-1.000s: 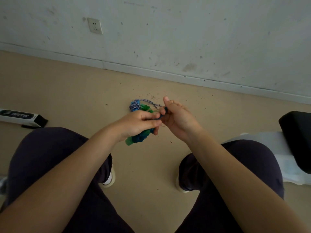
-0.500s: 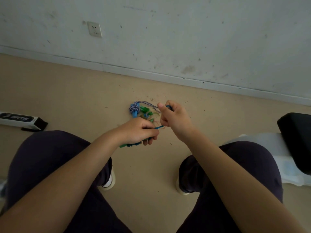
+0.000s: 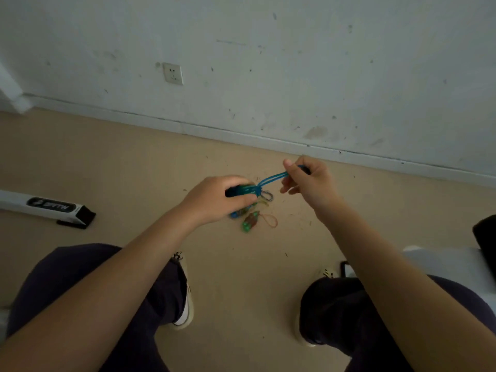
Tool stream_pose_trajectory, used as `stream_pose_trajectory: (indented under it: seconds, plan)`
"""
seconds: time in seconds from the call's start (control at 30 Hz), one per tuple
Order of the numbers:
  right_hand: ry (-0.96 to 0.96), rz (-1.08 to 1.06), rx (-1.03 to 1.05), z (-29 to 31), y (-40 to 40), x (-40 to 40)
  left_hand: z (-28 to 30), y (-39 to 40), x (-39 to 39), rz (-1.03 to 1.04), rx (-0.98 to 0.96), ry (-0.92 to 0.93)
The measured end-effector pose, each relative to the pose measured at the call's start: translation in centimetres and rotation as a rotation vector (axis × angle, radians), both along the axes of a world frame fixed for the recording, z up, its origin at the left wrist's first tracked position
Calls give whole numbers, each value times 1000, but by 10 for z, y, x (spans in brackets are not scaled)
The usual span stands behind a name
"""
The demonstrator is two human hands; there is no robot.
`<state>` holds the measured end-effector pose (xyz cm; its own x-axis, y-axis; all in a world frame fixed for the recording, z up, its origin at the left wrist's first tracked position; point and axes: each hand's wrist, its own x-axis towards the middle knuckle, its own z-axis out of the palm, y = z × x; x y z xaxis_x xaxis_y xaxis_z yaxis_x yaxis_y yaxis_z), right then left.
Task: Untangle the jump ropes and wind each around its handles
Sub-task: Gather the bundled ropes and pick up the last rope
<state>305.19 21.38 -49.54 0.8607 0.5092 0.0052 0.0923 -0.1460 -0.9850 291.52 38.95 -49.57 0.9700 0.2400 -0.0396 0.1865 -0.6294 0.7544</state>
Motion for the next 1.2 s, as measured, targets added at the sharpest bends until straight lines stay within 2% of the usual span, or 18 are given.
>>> stream_pose_trajectory:
  seconds: [0.13, 0.23, 0.47, 0.63, 0.77, 0.87, 1.0, 1.1, 1.2]
  plan:
    - [-51, -101, -153, -41, 17, 42, -27, 27, 45, 32, 169, 119]
    - [10, -119, -293, -98, 26, 71, -84, 42, 79, 109, 213, 231]
    - [281, -59, -576, -250, 41, 129, -267, 53, 148, 118, 69, 403]
    - [426, -68, -541, -324, 85, 163, -351, 84, 171, 153, 0, 512]
    - [560, -195, -312, -361, 123, 184, -380, 111, 199, 229, -98, 397]
    - [611, -182, -235, -375, 132, 196, -397, 116, 214, 196, -43, 388]
    - [621, -185, -404, -382, 114, 185, -409, 106, 214, 219, 143, 431]
    - [761, -99, -573, -391, 101, 161, -410, 97, 217, 168, 280, 416]
    - [791, -38, -599, -402, 103, 144, -415, 93, 223, 125, 241, 455]
